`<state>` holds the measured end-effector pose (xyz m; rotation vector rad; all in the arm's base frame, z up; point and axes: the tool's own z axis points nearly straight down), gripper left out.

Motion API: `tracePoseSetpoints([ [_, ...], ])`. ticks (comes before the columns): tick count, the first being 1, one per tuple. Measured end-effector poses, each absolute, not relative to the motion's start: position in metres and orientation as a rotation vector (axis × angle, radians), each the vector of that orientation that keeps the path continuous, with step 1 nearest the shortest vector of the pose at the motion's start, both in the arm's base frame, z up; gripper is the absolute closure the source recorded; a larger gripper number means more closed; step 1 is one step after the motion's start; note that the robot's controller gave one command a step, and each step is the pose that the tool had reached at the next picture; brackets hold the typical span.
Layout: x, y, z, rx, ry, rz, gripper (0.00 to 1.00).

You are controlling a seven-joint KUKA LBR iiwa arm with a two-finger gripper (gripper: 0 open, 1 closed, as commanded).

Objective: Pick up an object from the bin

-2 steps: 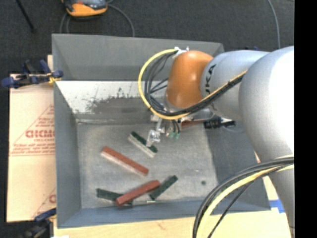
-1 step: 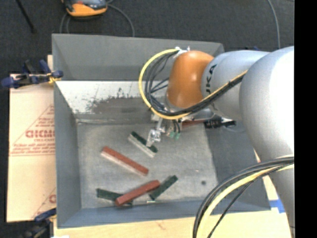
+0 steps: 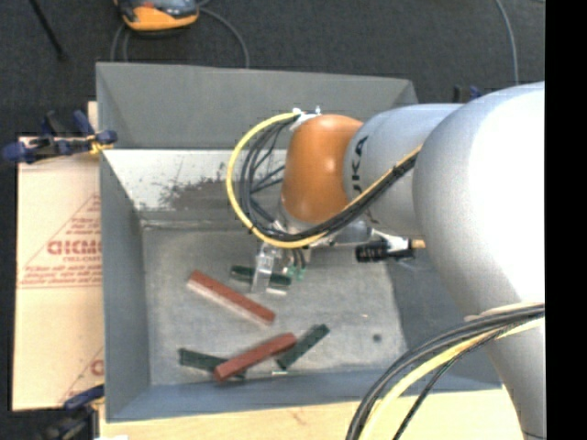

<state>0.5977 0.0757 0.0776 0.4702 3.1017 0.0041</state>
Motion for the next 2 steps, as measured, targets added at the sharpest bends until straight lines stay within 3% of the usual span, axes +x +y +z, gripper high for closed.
tracePoseSetpoints([
  [1, 0.598, 0.076, 0.078, 0.470, 3.102, 0.004, 1.00],
  [2, 0.593, 0.082, 0.256, 0.385, 3.106, 0.005, 1.00],
])
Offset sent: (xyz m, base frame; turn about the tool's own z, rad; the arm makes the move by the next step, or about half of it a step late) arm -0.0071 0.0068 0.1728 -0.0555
